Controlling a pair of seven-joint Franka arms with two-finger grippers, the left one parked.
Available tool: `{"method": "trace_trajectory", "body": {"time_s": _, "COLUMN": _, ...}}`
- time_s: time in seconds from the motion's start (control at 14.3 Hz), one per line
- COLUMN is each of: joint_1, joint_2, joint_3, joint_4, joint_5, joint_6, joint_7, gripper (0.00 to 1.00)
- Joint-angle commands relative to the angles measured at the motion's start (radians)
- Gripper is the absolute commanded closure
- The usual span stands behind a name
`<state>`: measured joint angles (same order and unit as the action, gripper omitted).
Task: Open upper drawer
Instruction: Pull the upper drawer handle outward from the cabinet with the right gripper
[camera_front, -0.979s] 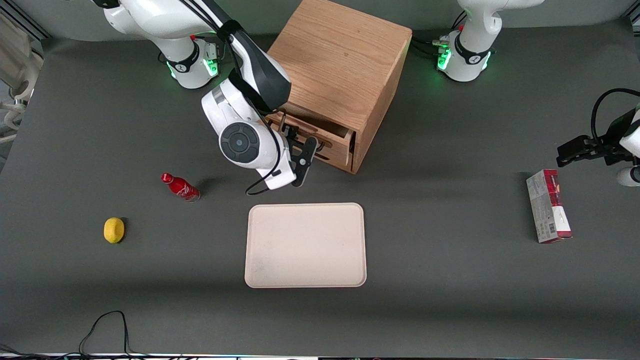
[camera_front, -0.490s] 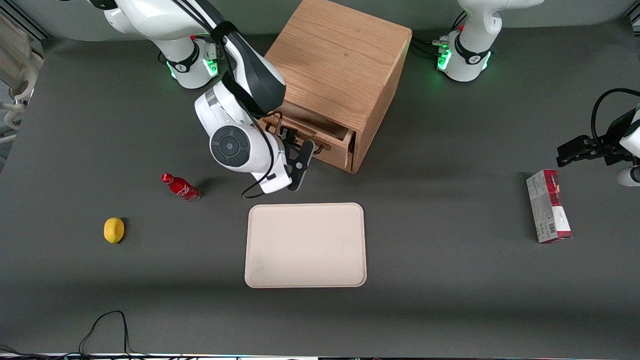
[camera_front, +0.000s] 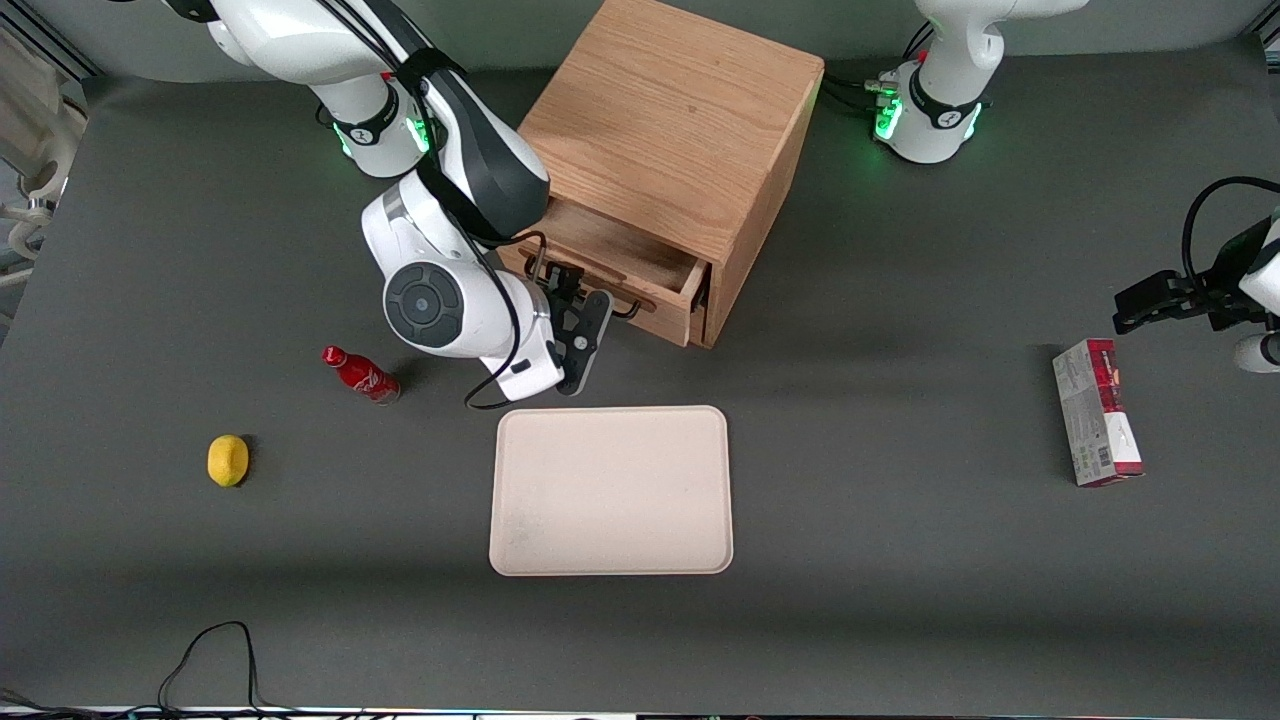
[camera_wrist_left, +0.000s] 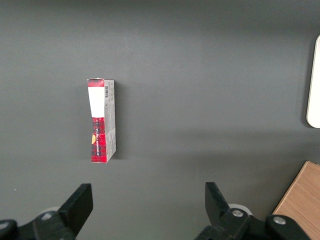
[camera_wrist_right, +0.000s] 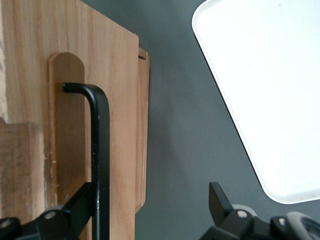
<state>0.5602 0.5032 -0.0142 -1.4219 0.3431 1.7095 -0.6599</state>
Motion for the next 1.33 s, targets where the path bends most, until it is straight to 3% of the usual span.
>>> {"method": "trace_trajectory", "body": {"time_s": 0.0, "joint_1": -0.008, "joint_2": 0.026, "joint_3": -0.004, "joint_4": 0.038, "joint_5": 0.027, "joint_6": -0.002, "joint_7": -0.029, "gripper": 0.0}}
{"method": "trace_trajectory", "body": {"time_s": 1.26, "joint_1": -0.062, "joint_2": 0.069, "joint_3": -0.003, "joint_4": 0.066, "joint_5": 0.027, "joint_6": 0.062, "joint_7": -0.066, "gripper": 0.0}}
